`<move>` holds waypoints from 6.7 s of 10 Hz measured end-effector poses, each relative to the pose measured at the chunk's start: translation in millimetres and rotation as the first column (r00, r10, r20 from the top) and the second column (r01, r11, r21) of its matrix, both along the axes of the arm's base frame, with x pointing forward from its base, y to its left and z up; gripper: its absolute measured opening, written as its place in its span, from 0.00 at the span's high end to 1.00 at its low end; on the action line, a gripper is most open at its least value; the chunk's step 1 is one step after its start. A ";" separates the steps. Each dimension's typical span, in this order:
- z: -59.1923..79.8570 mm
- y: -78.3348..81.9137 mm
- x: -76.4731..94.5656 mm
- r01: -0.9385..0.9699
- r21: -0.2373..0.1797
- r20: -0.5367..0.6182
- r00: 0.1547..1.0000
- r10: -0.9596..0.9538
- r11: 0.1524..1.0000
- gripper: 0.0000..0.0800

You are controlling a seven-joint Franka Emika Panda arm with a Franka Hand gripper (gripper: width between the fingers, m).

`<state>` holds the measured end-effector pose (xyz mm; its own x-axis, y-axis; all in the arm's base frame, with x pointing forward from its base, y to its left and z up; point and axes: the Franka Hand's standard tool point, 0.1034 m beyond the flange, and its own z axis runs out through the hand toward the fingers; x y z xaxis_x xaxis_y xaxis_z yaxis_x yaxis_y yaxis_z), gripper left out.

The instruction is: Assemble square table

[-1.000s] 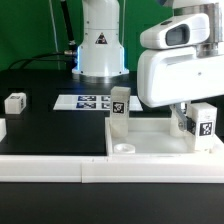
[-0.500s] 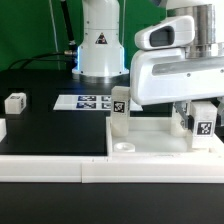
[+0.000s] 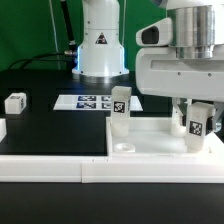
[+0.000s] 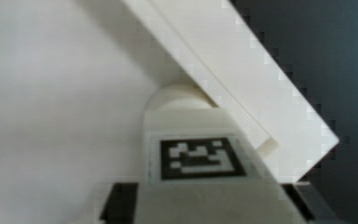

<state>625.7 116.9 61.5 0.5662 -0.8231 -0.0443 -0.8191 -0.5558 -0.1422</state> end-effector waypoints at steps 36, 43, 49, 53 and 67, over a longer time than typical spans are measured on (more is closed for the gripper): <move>4.3 -3.1 4.7 0.652 -0.016 -0.149 0.748 -0.646 0.758 0.51; 4.3 12.7 2.0 -0.034 -0.039 -0.062 0.998 0.031 0.999 0.19; 5.7 -7.7 7.5 -0.584 -0.074 -0.023 0.811 0.584 0.808 0.34; 5.4 -7.0 7.2 -0.431 -0.060 -0.031 0.902 0.430 0.900 0.64; 4.8 -4.8 2.9 0.842 -0.013 -0.132 0.533 -0.836 0.539 0.63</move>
Offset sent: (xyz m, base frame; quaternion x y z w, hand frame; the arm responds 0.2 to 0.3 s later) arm 0.0078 0.0049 0.0063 0.0198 -0.0060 0.2454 0.9692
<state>628.6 112.1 66.3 -0.3947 -0.9124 -0.1083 -0.9164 0.3995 -0.0255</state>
